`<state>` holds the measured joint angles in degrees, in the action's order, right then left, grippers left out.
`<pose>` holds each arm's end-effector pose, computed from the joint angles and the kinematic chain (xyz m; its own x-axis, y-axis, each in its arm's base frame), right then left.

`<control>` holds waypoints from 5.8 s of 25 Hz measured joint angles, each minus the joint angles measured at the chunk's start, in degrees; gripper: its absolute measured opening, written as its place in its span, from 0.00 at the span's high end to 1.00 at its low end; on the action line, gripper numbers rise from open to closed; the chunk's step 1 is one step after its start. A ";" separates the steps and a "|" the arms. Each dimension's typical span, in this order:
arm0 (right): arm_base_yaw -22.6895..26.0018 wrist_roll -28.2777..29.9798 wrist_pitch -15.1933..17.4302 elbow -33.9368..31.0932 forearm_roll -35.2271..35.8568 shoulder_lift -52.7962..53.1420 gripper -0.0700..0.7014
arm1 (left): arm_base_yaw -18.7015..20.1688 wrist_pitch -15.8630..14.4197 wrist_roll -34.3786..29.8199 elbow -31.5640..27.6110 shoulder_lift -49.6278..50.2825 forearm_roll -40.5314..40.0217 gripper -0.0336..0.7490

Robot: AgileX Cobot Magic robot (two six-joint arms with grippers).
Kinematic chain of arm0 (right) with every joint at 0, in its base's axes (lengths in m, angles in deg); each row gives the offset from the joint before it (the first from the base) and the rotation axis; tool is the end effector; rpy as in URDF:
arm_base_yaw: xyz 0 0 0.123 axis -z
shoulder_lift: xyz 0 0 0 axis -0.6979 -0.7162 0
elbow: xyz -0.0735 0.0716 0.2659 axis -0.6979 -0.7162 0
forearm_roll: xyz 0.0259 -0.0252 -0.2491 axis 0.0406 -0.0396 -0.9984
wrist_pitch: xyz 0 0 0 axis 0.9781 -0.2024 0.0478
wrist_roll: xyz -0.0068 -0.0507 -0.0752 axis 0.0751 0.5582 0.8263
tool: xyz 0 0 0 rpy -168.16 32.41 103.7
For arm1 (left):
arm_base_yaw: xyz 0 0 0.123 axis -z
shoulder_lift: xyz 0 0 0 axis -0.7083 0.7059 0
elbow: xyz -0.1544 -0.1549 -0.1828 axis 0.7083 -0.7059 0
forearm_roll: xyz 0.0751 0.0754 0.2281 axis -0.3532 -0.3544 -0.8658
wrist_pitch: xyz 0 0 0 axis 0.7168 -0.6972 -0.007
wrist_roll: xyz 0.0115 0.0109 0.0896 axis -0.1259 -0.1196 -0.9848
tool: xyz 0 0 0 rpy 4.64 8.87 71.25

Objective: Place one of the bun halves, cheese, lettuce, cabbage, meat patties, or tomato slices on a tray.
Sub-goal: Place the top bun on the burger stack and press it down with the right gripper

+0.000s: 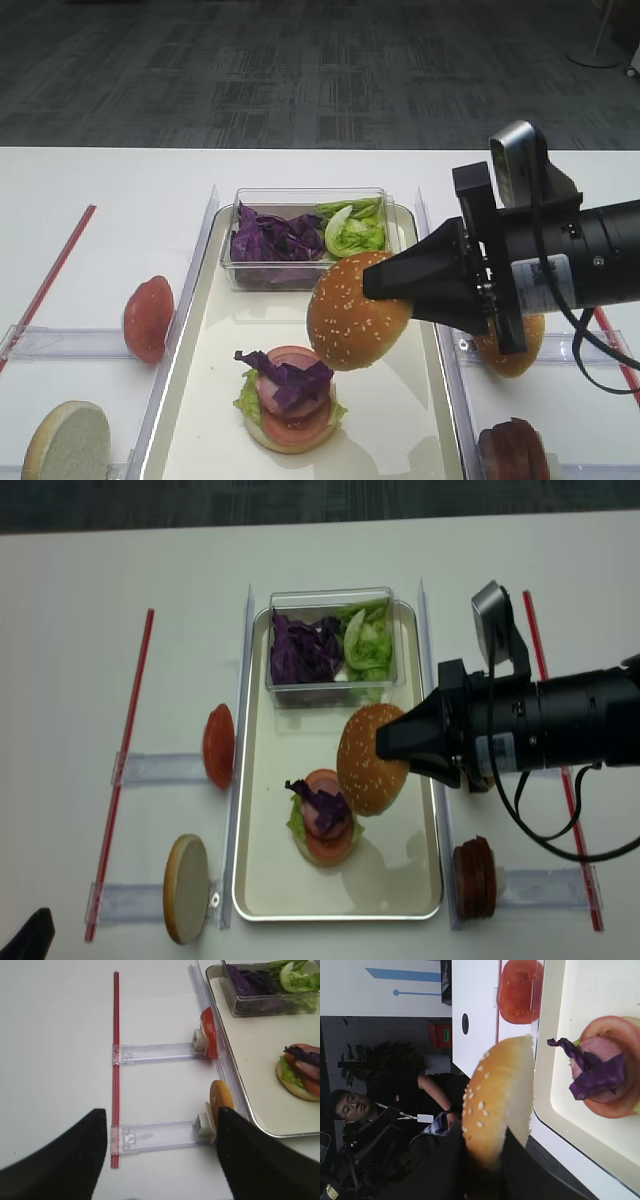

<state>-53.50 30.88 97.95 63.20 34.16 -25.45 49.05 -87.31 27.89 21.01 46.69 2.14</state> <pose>0.2129 0.1185 0.2055 -0.9869 0.1115 -0.1167 -0.0773 0.3084 0.9481 -0.0121 -0.0011 0.2667 -0.5472 -0.0207 -0.8368 0.0551 0.9966 -0.0607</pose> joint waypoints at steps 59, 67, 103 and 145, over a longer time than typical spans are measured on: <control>-2.76 3.97 0.29 0.12 4.58 -0.10 0.69 | 0.00 0.00 0.00 0.00 0.00 0.00 0.39; -3.94 4.16 0.63 0.55 5.09 -0.27 0.69 | 0.00 0.00 0.00 0.00 0.00 0.00 0.39; -5.12 6.91 0.30 3.35 8.23 -7.38 0.69 | 0.00 0.00 0.00 0.00 0.00 0.00 0.39; -11.96 16.94 0.15 7.83 10.04 -23.96 0.69 | 0.00 0.00 0.00 0.00 0.00 0.00 0.40</control>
<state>-65.46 47.82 98.09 71.03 44.20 -49.41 49.05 -87.31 27.89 21.01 46.69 2.14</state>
